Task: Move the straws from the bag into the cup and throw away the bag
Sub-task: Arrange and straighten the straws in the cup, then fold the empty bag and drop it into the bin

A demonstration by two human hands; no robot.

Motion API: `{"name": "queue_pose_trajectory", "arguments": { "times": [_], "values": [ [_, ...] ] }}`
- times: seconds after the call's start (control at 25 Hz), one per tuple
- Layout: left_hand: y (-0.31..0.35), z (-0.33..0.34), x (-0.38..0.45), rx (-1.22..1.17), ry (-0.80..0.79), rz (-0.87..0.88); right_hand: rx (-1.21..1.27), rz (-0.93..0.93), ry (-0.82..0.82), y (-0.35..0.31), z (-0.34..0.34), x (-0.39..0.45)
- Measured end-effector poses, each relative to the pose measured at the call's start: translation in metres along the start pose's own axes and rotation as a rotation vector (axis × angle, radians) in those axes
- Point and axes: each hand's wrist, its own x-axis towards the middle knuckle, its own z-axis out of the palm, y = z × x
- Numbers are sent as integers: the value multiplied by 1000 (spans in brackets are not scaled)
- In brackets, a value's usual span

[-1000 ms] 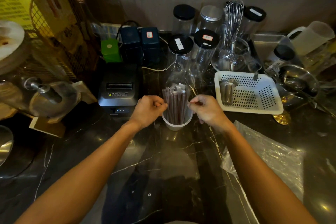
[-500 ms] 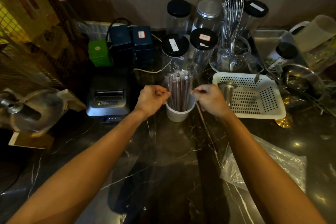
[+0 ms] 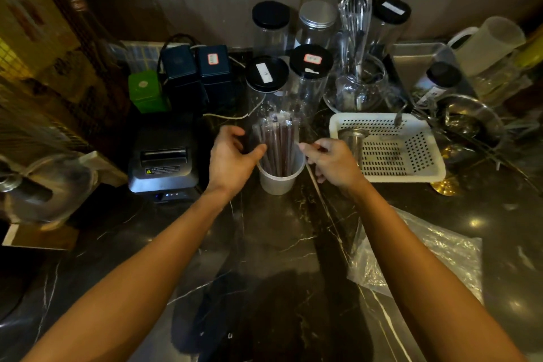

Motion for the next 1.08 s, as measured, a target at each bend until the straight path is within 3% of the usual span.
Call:
{"name": "queue_pose_trajectory", "arguments": {
  "times": [0.04,0.12,0.32,0.56,0.76,1.08],
  "values": [
    [6,0,-6,-6,80,68,-7,11,9,1,-4,-5],
    [24,12,-23,-90,83,198,-30,44,54,7,-18,-22],
    [57,84,-70,-199,-220,234,-13,98,186,36,-53,-80],
    [50,166,-110,51,-574,-38,-155,209,329,94,-89,-158],
    [41,205,-137,407,-682,-171,-299,241,327,146,-91,-218],
    [31,226,-153,168,-717,-460,-472,142,182,184,-67,-243]
  ]
}}
